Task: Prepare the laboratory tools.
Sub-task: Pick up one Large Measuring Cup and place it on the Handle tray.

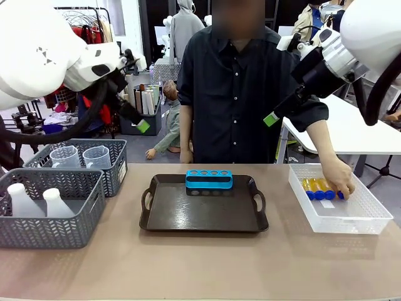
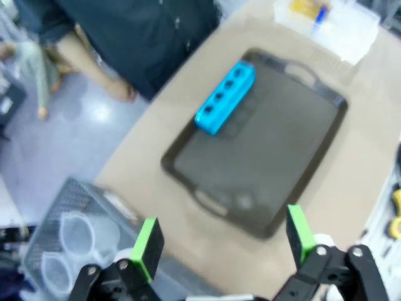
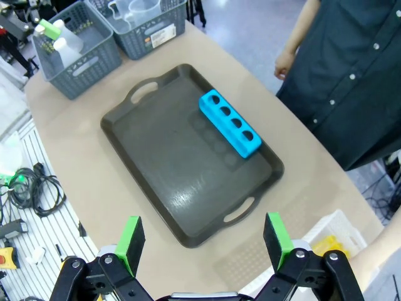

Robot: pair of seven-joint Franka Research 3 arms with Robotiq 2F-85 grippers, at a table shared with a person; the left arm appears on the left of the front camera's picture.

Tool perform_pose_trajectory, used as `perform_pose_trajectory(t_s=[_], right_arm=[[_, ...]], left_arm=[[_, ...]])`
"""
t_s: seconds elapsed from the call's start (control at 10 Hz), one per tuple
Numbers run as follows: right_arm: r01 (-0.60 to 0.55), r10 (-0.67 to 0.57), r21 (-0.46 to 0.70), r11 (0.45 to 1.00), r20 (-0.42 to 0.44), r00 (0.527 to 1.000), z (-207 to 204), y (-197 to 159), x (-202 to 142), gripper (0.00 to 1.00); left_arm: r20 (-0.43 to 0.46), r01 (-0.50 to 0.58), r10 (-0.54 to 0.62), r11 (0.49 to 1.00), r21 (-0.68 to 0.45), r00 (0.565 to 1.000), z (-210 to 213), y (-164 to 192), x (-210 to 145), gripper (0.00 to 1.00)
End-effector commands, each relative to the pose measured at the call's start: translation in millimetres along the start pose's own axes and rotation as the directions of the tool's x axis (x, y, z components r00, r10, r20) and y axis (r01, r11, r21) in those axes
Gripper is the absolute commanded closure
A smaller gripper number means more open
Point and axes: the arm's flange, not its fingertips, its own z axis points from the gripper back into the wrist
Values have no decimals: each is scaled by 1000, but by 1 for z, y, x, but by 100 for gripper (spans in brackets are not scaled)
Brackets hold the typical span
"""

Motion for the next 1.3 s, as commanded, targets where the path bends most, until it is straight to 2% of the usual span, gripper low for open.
perform_pose_trajectory(t_s=[0.0,0.2,0.3,0.5,0.7,0.9,1.0,1.1,1.2], right_arm=[[1,-1,7,1000,5,1000,0,0,-1,0],[1,-1,7,1000,5,1000,0,0,-1,0],[1,-1,7,1000,5,1000,0,0,-1,0],[1,-1,7,1000,5,1000,0,0,-1,0],[1,-1,7,1000,5,1000,0,0,-1,0],[1,-1,7,1000,5,1000,0,0,-1,0],[1,-1,7,1000,5,1000,0,0,-1,0],[1,-1,7,1000,5,1000,0,0,-1,0],[1,-1,7,1000,5,1000,0,0,-1,0]], left_arm=[[-208,-93,97,995,29,973,11,28,-2,0],[-323,-163,198,978,130,926,16,66,-25,0],[-397,-188,241,968,168,886,15,87,-43,0],[-469,-224,314,945,238,826,7,117,-85,0],[-467,-274,402,907,320,788,2,146,-131,0],[-413,-374,516,847,378,750,-4,161,-160,0],[-382,-396,529,838,375,757,-4,165,-165,0],[-364,-419,503,862,287,784,-2,157,-156,0],[-425,-370,498,861,349,756,-2,171,-167,0]])
